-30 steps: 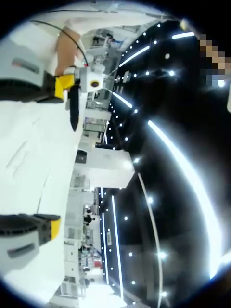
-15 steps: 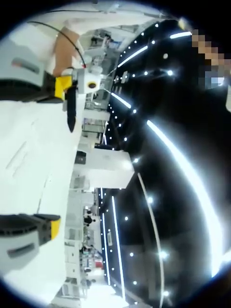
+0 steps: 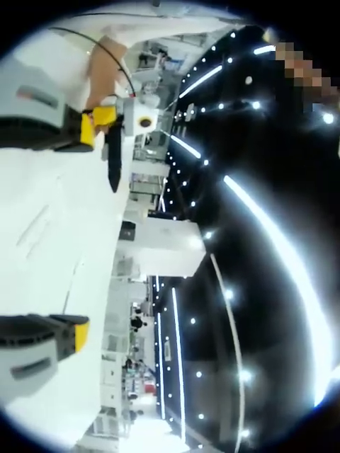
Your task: Locate the socket holder cover, grip the socket holder cover, clip it into the socket holder slot.
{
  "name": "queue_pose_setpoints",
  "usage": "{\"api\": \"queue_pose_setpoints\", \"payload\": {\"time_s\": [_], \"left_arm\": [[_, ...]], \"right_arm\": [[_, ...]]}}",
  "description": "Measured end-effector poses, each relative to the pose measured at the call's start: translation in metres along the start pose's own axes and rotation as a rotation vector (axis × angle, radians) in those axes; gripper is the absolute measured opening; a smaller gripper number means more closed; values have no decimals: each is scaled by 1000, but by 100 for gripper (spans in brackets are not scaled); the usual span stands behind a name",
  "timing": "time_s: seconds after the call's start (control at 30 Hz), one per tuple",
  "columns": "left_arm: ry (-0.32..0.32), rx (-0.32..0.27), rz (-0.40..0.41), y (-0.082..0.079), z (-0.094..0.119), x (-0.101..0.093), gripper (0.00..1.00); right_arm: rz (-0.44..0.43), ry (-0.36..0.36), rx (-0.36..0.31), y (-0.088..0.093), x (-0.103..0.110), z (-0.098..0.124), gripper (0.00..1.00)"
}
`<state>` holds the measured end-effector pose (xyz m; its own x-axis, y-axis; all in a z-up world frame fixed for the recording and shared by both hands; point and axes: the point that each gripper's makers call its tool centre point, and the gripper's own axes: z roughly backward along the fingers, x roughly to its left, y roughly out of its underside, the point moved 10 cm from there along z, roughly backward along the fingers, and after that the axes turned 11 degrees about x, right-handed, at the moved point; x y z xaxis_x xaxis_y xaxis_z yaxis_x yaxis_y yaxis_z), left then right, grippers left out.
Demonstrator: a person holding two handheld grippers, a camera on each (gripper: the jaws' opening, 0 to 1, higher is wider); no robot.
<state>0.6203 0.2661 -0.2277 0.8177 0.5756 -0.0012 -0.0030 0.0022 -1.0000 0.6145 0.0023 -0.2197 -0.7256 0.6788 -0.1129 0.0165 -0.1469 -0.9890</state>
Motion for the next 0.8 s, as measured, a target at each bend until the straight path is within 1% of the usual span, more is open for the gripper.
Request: {"api": "queue_pose_setpoints", "payload": {"time_s": [0.13, 0.23, 0.37, 0.5, 0.57, 0.7, 0.8], "left_arm": [[-1, 0, 0, 0, 0, 1, 95], [8, -8, 21, 2, -1, 0, 95], [11, 8, 2, 4, -3, -3, 95], [10, -1, 6, 2, -2, -3, 94], [6, 7, 0, 4, -2, -3, 94], [5, 19, -1, 6, -3, -2, 94], [5, 22, -9, 6, -3, -4, 94]], "right_arm": [[31, -14, 34, -6, -3, 2, 95], [81, -21, 87, -14, -6, 9, 95], [87, -16, 105, -21, -13, 19, 94], [108, -2, 153, -20, -16, 27, 93], [135, -15, 190, -21, -17, 32, 93], [212, -50, 300, -21, -22, 37, 93], [250, -77, 362, -22, -26, 39, 90]]}}
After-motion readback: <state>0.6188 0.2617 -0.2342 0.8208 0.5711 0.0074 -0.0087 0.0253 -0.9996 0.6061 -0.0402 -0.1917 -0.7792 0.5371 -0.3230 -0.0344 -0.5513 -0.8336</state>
